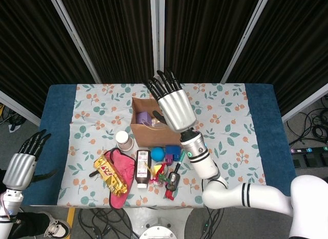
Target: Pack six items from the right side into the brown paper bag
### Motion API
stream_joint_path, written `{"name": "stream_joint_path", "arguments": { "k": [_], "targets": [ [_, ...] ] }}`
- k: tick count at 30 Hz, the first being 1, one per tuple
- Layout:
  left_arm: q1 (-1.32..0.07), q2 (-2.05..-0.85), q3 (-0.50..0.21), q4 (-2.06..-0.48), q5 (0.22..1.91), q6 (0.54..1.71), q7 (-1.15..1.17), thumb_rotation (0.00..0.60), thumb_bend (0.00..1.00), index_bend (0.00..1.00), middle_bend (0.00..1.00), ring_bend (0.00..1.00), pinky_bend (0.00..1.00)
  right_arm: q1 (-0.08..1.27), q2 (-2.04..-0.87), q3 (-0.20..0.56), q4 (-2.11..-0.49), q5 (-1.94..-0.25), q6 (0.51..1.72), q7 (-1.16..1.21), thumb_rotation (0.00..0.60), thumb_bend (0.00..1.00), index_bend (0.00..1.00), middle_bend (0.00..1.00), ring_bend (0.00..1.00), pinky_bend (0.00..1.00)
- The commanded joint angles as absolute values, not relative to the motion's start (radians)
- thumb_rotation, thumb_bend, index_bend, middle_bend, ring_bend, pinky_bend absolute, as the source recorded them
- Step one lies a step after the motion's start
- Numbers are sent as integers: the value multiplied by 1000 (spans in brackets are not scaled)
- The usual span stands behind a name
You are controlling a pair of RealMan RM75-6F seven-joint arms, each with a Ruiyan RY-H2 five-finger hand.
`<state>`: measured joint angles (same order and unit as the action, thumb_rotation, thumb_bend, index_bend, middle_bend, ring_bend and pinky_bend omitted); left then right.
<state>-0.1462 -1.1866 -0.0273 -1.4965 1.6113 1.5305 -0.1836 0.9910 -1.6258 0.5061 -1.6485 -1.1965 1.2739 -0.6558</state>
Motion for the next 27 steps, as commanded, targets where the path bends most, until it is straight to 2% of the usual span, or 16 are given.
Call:
{"name": "stream_joint_path", "arguments": {
  "k": [1,4,7,11,13,15,17,20,23,27],
  "targets": [
    [-147,-1185,-27,-1501,1614,1531,-179,600,16,100,130,34,154,978,-1606,515,-1677,-1214,1306,-640,600,39,184,222,96,57],
    [-149,-1185,-25,-1508,1617,1529,-173,600,16,100,130,34,154,944,-1557,535,-1740,-1237,1356,-619,600,43,184,223,96,55],
    [-152,-1187,-21,-1512,1623,1523,-166,600,16,100,130,34,154,876,-1459,544,-1834,-1277,1415,-613,600,47,184,223,96,54],
    [-160,-1194,-15,-1514,1629,1510,-158,600,16,100,130,34,154,699,-1260,509,-1999,-1340,1522,-626,600,88,184,222,94,53],
    [-165,-1198,-14,-1514,1632,1504,-154,600,16,100,130,34,154,598,-1158,464,-2064,-1373,1558,-599,600,86,184,215,80,54],
    [-169,-1202,-14,-1514,1633,1497,-148,600,16,100,130,34,154,470,-1047,386,-2116,-1414,1601,-539,600,78,184,205,59,47],
    [-173,-1208,-14,-1513,1634,1494,-141,600,16,100,130,34,154,344,-935,277,-2144,-1442,1613,-491,600,63,182,198,52,39],
    [-174,-1214,-11,-1509,1635,1490,-129,600,16,100,130,34,154,210,-827,136,-2117,-1463,1603,-419,600,41,162,152,23,17],
    [-171,-1217,-5,-1504,1633,1487,-119,600,16,100,130,34,154,138,-822,51,-2010,-1495,1593,-325,600,18,126,102,0,0],
    [-162,-1219,4,-1499,1631,1491,-113,600,15,100,130,34,154,93,-909,2,-1808,-1579,1617,-157,600,5,102,77,0,0]
  ]
}}
